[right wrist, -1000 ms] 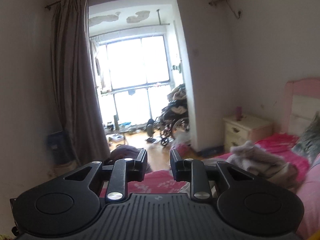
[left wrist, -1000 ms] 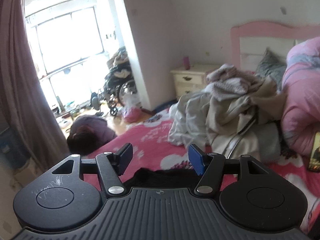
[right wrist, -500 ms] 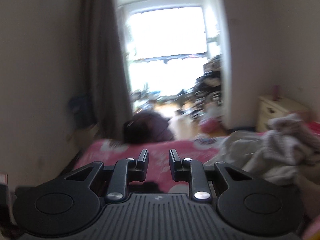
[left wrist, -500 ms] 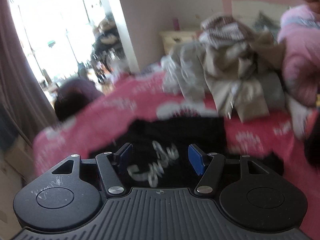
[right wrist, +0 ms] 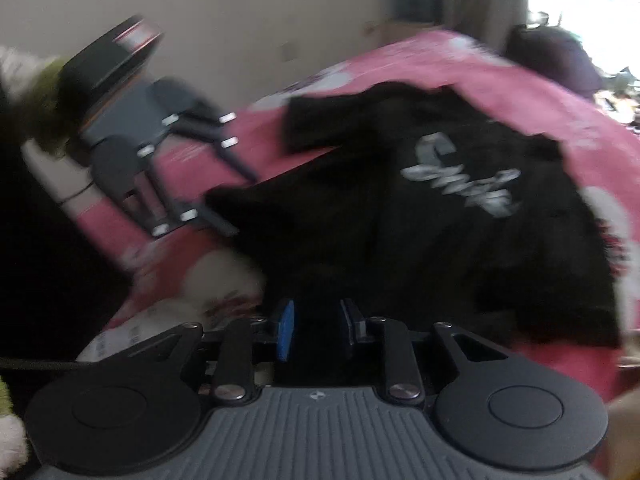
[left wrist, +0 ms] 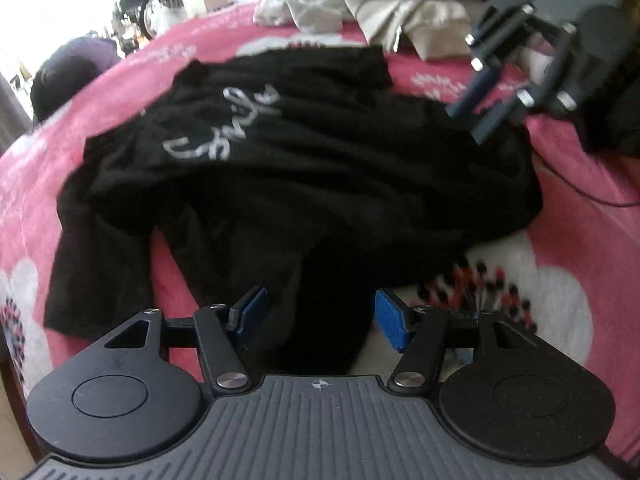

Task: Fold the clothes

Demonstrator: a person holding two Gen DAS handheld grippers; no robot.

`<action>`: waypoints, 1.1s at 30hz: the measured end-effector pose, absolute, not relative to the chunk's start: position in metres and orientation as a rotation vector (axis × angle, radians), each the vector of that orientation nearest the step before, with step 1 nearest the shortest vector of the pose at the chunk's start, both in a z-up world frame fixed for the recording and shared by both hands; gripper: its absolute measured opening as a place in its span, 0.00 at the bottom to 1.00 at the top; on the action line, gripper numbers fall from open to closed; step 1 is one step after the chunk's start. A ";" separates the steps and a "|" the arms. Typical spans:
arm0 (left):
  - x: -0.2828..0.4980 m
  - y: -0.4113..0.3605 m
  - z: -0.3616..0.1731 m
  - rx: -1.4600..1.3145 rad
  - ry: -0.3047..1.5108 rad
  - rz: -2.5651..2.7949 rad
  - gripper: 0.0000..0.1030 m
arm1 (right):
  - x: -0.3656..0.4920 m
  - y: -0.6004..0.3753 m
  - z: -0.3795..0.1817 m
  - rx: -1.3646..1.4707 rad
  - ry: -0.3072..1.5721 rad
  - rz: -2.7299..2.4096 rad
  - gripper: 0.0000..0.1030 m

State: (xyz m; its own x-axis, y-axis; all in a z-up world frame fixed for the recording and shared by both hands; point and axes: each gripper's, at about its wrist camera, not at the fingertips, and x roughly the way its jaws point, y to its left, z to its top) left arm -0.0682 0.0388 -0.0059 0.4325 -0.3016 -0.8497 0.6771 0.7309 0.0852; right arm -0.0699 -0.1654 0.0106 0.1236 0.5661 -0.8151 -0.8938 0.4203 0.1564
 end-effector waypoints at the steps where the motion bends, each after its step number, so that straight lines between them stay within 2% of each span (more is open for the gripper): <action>1: -0.071 0.041 -0.008 0.470 0.940 -0.622 0.58 | -0.073 -0.160 0.007 -0.422 0.961 1.115 0.28; 5: -0.077 0.050 -0.008 0.520 0.942 -0.587 0.53 | -0.080 -0.140 -0.008 -0.425 0.989 1.100 0.29; 7: -0.083 0.054 -0.012 0.561 0.938 -0.579 0.51 | -0.082 -0.138 -0.013 -0.448 0.979 1.080 0.38; 10: -0.090 0.060 -0.022 0.634 0.940 -0.527 0.40 | -0.086 -0.137 -0.019 -0.490 0.953 1.045 0.38; 12: -0.090 0.064 -0.028 0.620 0.939 -0.483 0.38 | -0.089 -0.137 -0.023 -0.518 0.936 1.021 0.38; 15: -0.085 0.071 -0.030 0.533 0.955 -0.418 0.25 | -0.092 -0.139 -0.029 -0.543 0.928 0.992 0.37; 16: -0.083 0.075 -0.029 0.487 0.958 -0.399 0.16 | -0.093 -0.143 -0.031 -0.529 0.950 0.993 0.30; 17: -0.083 0.077 -0.028 0.450 0.959 -0.382 0.07 | -0.093 -0.147 -0.032 -0.518 0.963 0.994 0.17; 18: -0.083 0.080 -0.027 0.424 0.957 -0.367 0.05 | -0.093 -0.152 -0.031 -0.509 0.971 0.997 0.01; 19: -0.085 0.082 -0.024 0.405 0.947 -0.356 0.03 | -0.093 -0.158 -0.031 -0.500 0.979 1.001 0.00; 26: -0.119 0.100 -0.010 0.463 0.885 -0.337 0.02 | -0.104 -0.175 -0.021 -0.461 0.948 1.112 0.01; 30: -0.126 0.107 -0.032 0.483 0.937 -0.313 0.02 | -0.113 -0.180 -0.024 -0.458 0.963 1.091 0.06; 31: -0.125 0.108 -0.036 0.475 0.945 -0.308 0.03 | -0.115 -0.182 -0.023 -0.450 0.969 1.078 0.13; 33: -0.123 0.107 -0.039 0.465 0.953 -0.309 0.04 | -0.118 -0.188 -0.020 -0.425 0.986 1.056 0.19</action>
